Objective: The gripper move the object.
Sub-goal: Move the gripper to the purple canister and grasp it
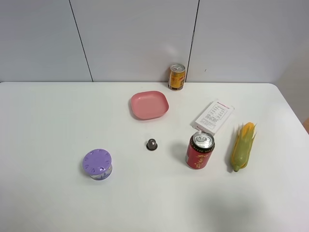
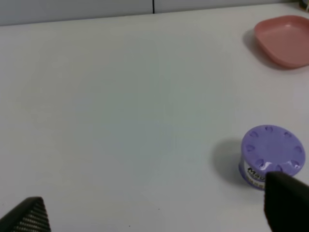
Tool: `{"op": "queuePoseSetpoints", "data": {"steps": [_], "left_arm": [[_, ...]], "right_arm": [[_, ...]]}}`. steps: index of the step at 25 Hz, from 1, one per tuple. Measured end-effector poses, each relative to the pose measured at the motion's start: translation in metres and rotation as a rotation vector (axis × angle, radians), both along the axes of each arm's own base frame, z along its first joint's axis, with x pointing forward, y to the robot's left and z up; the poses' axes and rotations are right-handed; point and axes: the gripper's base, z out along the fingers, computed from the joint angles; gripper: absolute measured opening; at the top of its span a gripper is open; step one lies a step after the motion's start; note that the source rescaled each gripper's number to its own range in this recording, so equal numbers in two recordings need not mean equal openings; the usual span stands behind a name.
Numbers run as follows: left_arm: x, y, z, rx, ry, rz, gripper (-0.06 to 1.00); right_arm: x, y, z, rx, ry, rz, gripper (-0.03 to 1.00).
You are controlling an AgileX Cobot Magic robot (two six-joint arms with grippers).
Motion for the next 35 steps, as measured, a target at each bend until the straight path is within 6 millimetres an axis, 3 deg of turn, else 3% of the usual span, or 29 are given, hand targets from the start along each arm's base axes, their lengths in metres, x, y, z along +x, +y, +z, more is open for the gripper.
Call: {"op": "queuePoseSetpoints", "data": {"steps": [1,28,35], "left_arm": [[0.0,0.0,0.0,0.0,0.0,0.0,0.61],[0.0,0.0,0.0,0.0,0.0,0.0,0.61],[0.031,-0.003,-0.001,-0.045,0.197,-0.032,0.61]], "right_arm": [[0.0,0.0,0.0,0.0,0.0,0.0,1.0],[0.0,0.0,0.0,0.0,0.0,0.0,1.0],[0.0,0.0,0.0,0.0,0.0,0.0,1.0]]}}
